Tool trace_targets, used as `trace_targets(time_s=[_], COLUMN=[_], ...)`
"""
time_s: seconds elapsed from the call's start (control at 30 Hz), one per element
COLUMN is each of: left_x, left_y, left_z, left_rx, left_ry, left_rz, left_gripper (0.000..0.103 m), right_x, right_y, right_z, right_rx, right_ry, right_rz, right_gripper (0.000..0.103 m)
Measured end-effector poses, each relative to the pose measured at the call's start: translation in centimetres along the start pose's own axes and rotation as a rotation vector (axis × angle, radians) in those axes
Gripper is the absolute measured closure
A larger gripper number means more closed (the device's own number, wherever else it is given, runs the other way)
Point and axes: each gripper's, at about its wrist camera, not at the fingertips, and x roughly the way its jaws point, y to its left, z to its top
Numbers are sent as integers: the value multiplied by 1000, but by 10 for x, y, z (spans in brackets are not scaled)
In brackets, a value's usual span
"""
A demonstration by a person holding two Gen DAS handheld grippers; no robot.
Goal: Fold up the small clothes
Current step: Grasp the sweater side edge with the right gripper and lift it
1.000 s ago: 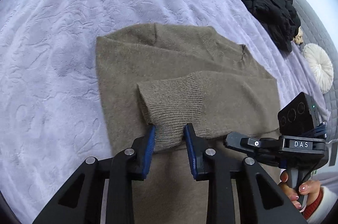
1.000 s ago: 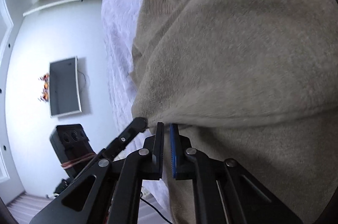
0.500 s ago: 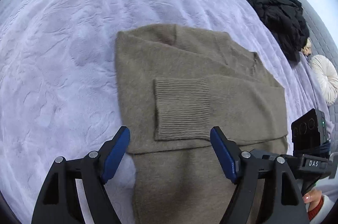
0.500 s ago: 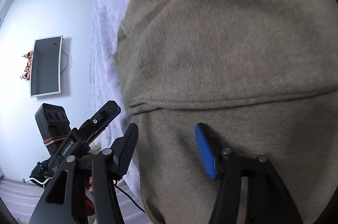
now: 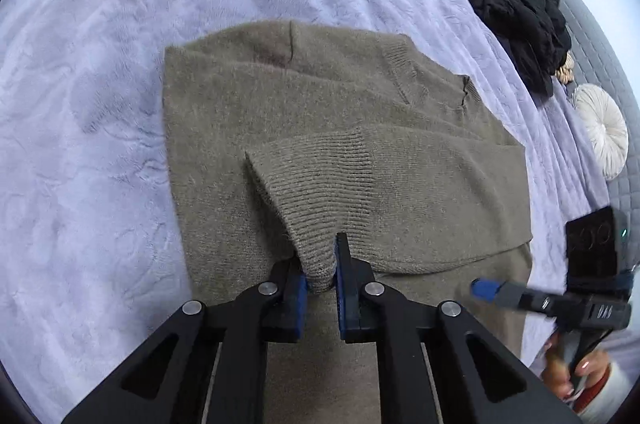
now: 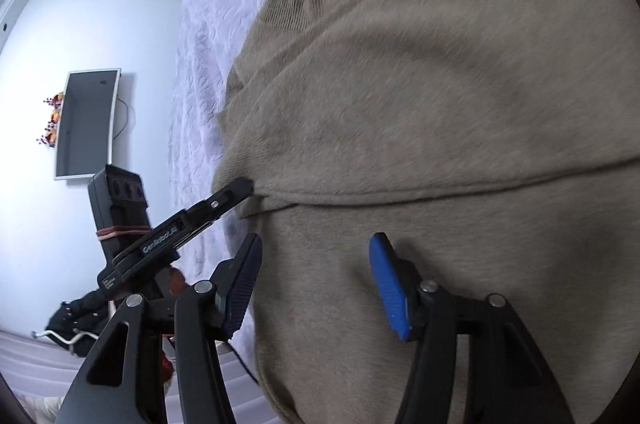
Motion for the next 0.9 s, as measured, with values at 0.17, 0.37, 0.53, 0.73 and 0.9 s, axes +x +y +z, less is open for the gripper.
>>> trace_targets(time_s=[0.17, 0.37, 0.53, 0.73, 0.9], left_x=[3, 7, 2, -5, -6], left_y=[11, 13, 1, 5, -1], left_z=[-15, -18, -17, -17, -20], left_rx=[4, -46, -30, -68, -43], left_ry=[9, -27, -57, -66, -95], left_rz=[29, 46, 149, 218, 282], left_gripper=[91, 90, 38, 24, 0], right_x=[-60, -117, -116, -104, -115], right_y=[-9, -62, -75, -115, -105], right_z=[19, 57, 88, 121, 118], right_rx=[-97, 11, 0, 154, 55], right_ry=[-146, -314, -321, -223, -258], right_rz=[-204, -467, -540, -309, -373], right_gripper=[42, 42, 42, 68, 88])
